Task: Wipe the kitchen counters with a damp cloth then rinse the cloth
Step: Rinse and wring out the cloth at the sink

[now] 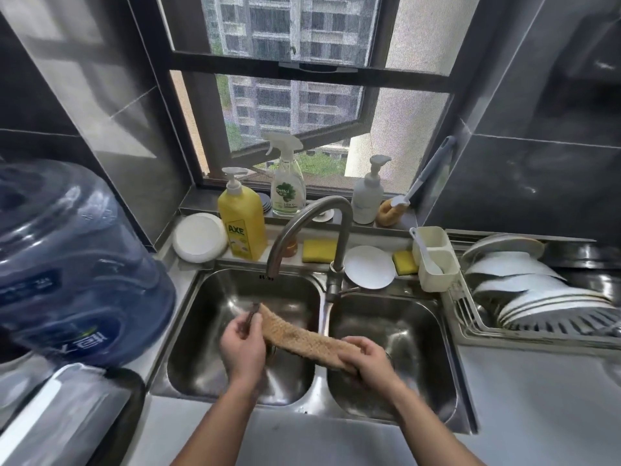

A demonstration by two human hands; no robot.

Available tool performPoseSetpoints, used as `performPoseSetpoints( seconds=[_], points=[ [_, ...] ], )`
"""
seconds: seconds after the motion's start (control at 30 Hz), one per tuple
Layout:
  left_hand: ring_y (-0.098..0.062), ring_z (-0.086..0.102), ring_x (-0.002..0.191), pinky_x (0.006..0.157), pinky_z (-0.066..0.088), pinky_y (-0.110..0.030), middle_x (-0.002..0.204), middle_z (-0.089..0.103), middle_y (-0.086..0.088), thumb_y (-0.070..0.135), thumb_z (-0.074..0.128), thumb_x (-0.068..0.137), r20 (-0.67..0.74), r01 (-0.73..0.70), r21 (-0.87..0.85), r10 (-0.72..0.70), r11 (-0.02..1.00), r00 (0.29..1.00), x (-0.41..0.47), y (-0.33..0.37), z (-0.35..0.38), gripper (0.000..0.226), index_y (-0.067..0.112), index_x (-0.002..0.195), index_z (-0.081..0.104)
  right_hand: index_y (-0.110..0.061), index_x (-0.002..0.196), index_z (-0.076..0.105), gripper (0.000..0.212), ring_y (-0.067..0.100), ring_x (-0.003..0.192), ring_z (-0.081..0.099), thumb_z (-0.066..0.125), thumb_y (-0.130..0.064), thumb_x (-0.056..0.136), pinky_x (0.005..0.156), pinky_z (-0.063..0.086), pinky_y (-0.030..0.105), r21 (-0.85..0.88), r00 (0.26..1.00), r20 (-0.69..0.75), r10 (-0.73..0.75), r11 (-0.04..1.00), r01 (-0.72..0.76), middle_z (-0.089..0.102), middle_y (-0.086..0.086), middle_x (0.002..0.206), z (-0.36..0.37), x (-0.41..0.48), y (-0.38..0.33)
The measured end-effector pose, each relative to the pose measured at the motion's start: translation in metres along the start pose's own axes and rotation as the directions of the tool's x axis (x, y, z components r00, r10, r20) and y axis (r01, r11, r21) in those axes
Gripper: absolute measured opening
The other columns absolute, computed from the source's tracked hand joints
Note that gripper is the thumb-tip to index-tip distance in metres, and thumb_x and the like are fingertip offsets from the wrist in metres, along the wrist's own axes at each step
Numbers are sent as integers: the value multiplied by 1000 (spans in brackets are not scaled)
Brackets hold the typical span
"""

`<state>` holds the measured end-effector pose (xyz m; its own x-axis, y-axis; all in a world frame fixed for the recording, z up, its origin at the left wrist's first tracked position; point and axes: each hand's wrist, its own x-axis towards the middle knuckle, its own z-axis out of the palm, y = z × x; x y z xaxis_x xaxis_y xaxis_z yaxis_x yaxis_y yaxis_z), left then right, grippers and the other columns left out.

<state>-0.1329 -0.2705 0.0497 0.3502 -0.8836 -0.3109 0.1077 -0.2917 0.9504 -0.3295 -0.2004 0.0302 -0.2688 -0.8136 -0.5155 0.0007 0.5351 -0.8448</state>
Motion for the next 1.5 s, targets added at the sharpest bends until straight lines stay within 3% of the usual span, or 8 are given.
performPoseSetpoints(
  seconds=[0.2,0.5,0.67,0.8,0.9,1.0,1.2,1.5],
  points=[
    [-8,68,72,63,53,-16,80,72,-5,-4,65,90,411,-163,155,86,974,907,-38,-16,22,8,4,92,68,2,79,65,6,18,54,54,62,7,79,50,44,23,159,994,92,-65,986,50,56,13,65,33,-11,-43],
    [-19,71,82,68,57,-25,97,73,-20,6,78,79,408,111,-32,-89,993,908,-25,-6,24,33,-1,107,61,-21,109,57,37,11,57,33,36,5,95,57,20,25,353,902,429,-58,929,-108,40,2,70,25,-14,-62],
    [-15,69,75,60,56,-26,97,71,-18,2,64,90,427,255,-57,-208,965,880,-5,-1,19,20,0,110,62,-19,113,64,23,17,76,61,64,-15,91,55,44,17,50,988,24,-153,987,151,71,10,96,5,5,-54],
    [-21,71,67,49,57,-31,86,71,-17,1,51,97,572,512,-247,-303,823,762,-4,10,16,13,5,107,59,-19,122,61,45,19,95,64,71,-39,83,73,52,28,142,913,387,132,969,-201,68,4,111,11,11,-27],
    [-22,69,66,49,57,-32,85,70,-18,5,52,97,595,539,-199,-336,819,730,-3,10,14,17,4,113,58,-7,113,63,26,19,79,66,67,-16,89,68,53,29,328,899,424,105,908,-261,69,6,92,22,7,-18],
    [-24,70,76,68,61,-42,89,73,-15,17,75,81,497,360,38,-330,932,803,-2,-4,10,33,1,107,62,1,98,62,11,14,52,55,64,1,87,47,42,22,338,980,171,100,929,-154,61,8,69,29,14,-16],
    [-21,70,72,64,54,-30,85,75,-13,-3,76,78,256,214,293,-292,932,921,-13,-29,22,28,0,104,67,-26,98,64,22,3,81,67,71,-25,77,75,54,24,-77,944,-261,-202,979,188,72,-7,89,46,8,-7],
    [-22,68,65,55,58,-28,85,70,-23,21,65,94,421,468,-54,-405,882,812,-20,-13,33,34,-12,98,69,-24,101,74,30,8,86,54,64,-15,74,83,41,12,-532,686,-1,-727,581,616,57,-12,91,55,4,9]
  ],
)
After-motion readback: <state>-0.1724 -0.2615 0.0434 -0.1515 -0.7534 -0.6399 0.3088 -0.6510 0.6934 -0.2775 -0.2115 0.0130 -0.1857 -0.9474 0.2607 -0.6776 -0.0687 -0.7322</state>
